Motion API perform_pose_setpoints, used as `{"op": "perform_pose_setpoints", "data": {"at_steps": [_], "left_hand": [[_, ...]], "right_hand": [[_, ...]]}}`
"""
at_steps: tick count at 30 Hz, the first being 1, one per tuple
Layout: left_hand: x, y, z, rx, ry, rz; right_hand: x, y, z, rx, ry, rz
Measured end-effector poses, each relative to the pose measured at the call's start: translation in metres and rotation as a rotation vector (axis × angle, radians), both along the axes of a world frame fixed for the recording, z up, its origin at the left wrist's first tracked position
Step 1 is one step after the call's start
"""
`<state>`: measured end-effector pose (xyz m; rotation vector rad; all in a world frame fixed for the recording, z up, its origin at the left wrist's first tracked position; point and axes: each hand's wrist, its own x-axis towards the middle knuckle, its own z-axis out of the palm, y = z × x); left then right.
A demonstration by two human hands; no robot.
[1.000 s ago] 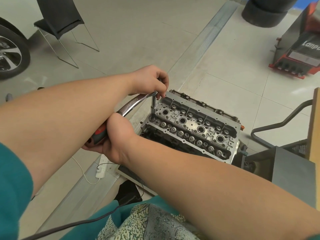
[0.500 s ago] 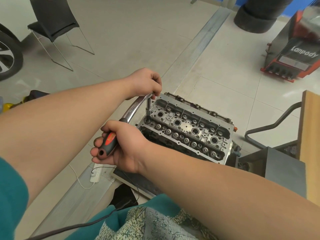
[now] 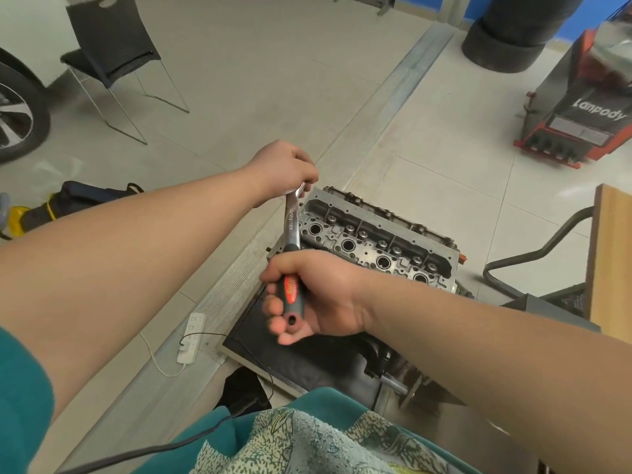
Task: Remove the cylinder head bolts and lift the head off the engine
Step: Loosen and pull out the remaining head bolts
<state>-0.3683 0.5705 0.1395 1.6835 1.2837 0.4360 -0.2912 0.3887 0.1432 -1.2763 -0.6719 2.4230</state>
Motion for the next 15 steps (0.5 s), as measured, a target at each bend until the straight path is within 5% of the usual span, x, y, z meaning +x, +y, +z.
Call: {"op": "perform_pose_setpoints", "data": {"at_steps": [3,7,9,15], "left_hand": [[-0.004,0.001,-0.007,0.077,0.027,0.064],[-0.016,-0.011,-0.025,0.167,0.007,0.127],[-0.016,-0.017,-0.027,0.129,-0.063,0.119],[-0.019,-0.017,-0.028,-0.049,-0.283,0.075]], "right_hand": [[0.06,0.004,0.007,0.074,-0.148,0.145],[0.178,0.04,0.043,0.557,-1.117,0.021],[0.205,0.061,0.058,0.757,-1.429,-0.124],[0.131,0.085,0.041,1.212,-1.644,0.308]]}}
